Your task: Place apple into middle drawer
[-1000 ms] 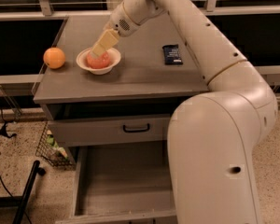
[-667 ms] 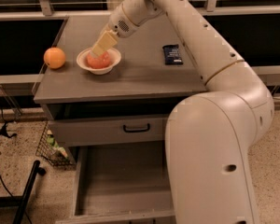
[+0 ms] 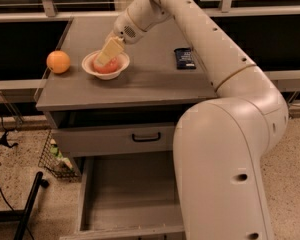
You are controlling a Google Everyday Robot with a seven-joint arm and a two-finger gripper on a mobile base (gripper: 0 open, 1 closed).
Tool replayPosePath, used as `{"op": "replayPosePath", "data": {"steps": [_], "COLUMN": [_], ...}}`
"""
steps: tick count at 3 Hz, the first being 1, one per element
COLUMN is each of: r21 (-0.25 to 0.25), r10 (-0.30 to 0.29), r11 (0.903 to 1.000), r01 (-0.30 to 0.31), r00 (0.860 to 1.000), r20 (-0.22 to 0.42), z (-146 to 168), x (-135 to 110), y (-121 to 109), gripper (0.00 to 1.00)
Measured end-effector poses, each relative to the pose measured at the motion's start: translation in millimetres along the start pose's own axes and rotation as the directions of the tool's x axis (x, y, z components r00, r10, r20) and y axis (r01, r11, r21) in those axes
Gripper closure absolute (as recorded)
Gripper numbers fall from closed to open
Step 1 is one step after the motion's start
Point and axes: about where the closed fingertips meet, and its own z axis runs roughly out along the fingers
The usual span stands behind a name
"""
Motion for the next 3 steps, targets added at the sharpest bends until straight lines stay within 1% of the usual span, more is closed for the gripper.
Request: {"op": "replayPosePath", "data": {"steps": [1, 2, 3], "r21": [-0.020, -0.038, -0.041], "r10": [-0.002, -0.003, -0.004], "r11": [0.9998, 0.9993, 0.9991], "r01": [0.001, 0.002, 0.003], "r00": [1.000, 0.999, 0.999], "r20": [-0.018, -0.036, -0.039], "z": [5.5, 9.6, 10.1], "x": [4.0, 8.1, 8.5], "y": [3.7, 7.4, 8.1], "gripper": [0.31, 0.36, 0.40]}}
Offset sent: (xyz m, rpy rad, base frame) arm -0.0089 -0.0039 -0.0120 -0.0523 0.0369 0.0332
